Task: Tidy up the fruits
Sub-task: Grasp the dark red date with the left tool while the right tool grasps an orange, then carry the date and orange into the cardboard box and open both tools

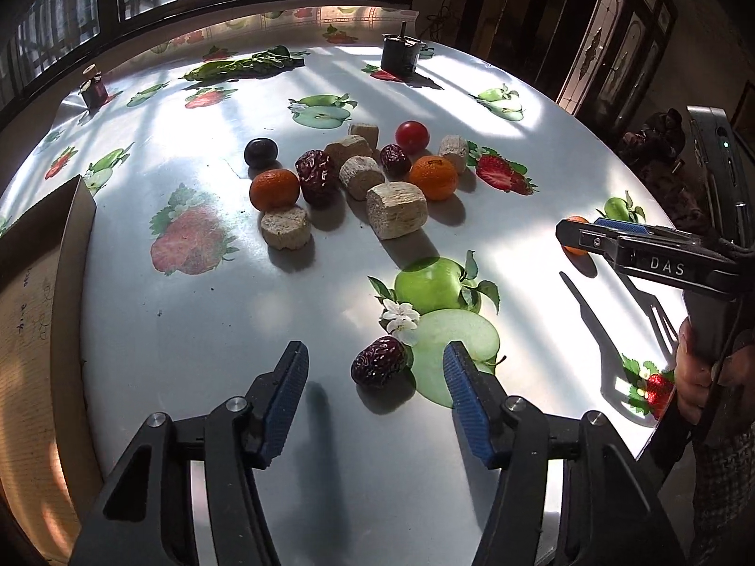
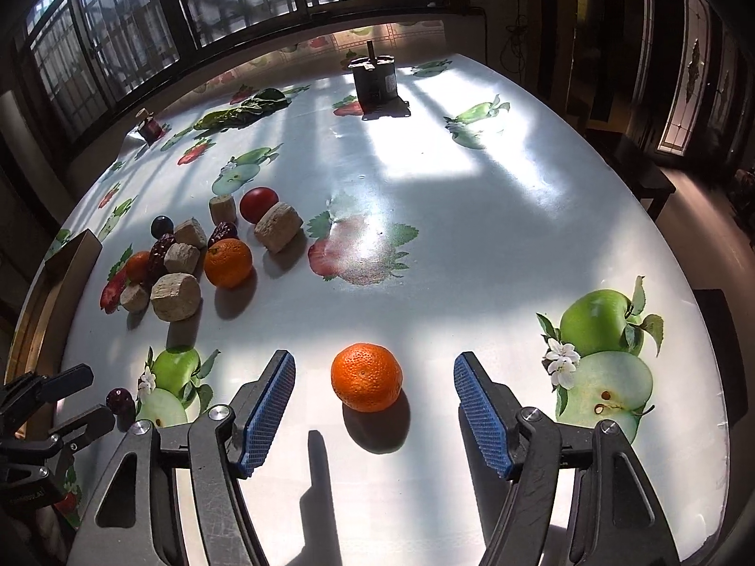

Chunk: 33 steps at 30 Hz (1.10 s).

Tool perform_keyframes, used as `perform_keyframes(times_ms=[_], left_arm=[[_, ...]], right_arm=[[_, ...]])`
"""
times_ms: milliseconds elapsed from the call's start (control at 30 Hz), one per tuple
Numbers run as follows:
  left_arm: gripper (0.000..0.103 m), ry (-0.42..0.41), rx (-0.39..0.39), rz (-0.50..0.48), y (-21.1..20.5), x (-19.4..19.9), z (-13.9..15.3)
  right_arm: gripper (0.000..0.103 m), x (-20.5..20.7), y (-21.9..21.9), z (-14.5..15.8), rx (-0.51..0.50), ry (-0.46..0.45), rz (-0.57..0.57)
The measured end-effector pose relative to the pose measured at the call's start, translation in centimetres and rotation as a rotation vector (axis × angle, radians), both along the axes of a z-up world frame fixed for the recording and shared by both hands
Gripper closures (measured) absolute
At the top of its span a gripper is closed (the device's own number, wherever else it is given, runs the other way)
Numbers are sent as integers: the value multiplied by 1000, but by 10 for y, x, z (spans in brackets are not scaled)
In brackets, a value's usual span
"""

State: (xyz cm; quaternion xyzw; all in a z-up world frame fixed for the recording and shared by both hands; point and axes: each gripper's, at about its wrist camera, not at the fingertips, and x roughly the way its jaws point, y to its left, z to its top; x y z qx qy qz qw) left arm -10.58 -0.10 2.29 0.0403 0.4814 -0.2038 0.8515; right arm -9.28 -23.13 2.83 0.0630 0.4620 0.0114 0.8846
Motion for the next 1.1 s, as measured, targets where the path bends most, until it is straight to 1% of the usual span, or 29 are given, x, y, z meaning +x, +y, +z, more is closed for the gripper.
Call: perform_keyframes(times_ms=[67, 133, 167, 200, 233, 267, 300, 333, 367, 400, 500, 567, 733, 800, 900, 1000, 1100], left_arm=[[55, 21, -2, -4, -1, 2, -5], [57, 21, -4, -4, -2, 2, -6], [62, 19, -3, -8, -2, 2, -6], [69, 14, 2, -8, -4, 2, -6], [73, 11, 5, -6, -4, 2, -7], [78, 7, 11, -2, -3, 2, -7], [77, 6, 6, -1, -3, 2, -7], [77, 9, -3, 2, -1, 3, -7], [77, 14, -16, 6, 0, 3, -7], [78, 19, -29, 12, 3, 3, -6], [78, 9, -56, 29, 12, 0, 0], [78, -8, -76, 45, 21, -2, 8], [77, -86, -112, 113, 58, -10, 42], [77, -112, -114, 169, 83, -12, 54], [77, -140, -94, 290, 131, -15, 62], [77, -131, -78, 409, 182, -20, 60], [77, -120, -29, 512, 225, -26, 53]], right_arm=[[29, 3, 5, -4, -17, 18, 11], [29, 6, 9, -7, -29, 31, 18], [33, 6, 11, -8, -35, 36, 22], [37, 7, 13, -10, -46, 40, 24], [38, 7, 14, -10, -63, 39, 22], [43, 7, 16, -10, -77, 38, 23], [52, 7, 18, -10, -89, 38, 24], [57, 7, 19, -9, -102, 37, 23], [66, 8, 20, -9, -114, 38, 20], [70, 8, 21, -9, -116, 39, 21], [70, 5, 24, -6, -97, 37, 29], [70, 1, 31, 0, -105, 20, 41], [70, -8, 64, 26, -93, -33, 107], [70, -11, 86, 38, -75, -58, 154], [70, -14, 128, 53, -29, -92, 248], [70, -16, 178, 63, 14, -115, 360], [70, -18, 234, 64, 79, -103, 489]])
